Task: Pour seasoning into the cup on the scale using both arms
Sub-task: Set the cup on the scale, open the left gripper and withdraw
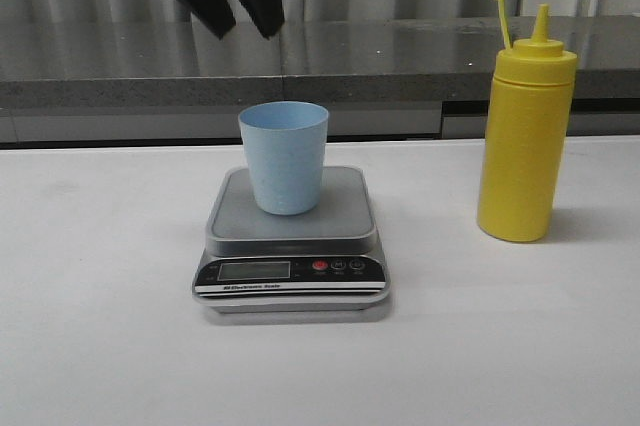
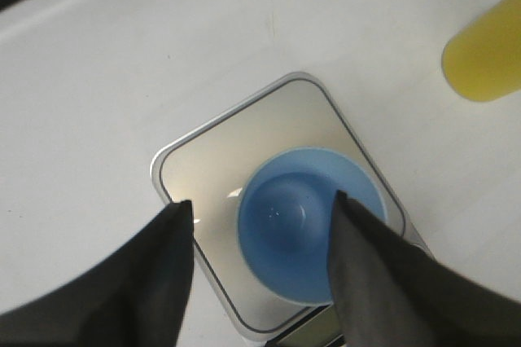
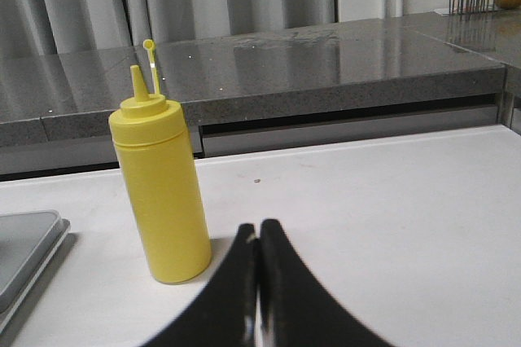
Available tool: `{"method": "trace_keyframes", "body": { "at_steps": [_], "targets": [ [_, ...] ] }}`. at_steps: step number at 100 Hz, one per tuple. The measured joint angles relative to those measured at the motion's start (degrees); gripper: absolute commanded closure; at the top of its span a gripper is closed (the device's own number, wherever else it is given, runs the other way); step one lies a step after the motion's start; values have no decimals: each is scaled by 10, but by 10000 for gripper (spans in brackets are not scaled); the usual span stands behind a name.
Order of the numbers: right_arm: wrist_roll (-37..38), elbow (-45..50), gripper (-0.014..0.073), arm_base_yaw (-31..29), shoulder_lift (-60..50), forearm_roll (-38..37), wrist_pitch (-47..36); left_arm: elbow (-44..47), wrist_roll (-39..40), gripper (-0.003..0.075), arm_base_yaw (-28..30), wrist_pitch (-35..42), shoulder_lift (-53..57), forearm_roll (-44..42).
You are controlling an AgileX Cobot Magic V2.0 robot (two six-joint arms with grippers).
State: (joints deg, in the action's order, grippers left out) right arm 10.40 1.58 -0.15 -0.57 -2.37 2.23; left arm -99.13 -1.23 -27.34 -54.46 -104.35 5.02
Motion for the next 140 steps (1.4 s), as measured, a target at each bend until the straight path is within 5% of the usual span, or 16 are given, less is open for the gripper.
{"method": "trace_keyframes", "body": {
  "at_steps": [24,81,140],
  "targets": [
    [0,0,662,0,0,0,0,140,23,741,32,77,139,1],
    [0,0,662,0,0,0,0,416,26,741,177,124,483,-6],
    [0,0,662,0,0,0,0,650,27,741,229,144,850,-16]
  ]
}}
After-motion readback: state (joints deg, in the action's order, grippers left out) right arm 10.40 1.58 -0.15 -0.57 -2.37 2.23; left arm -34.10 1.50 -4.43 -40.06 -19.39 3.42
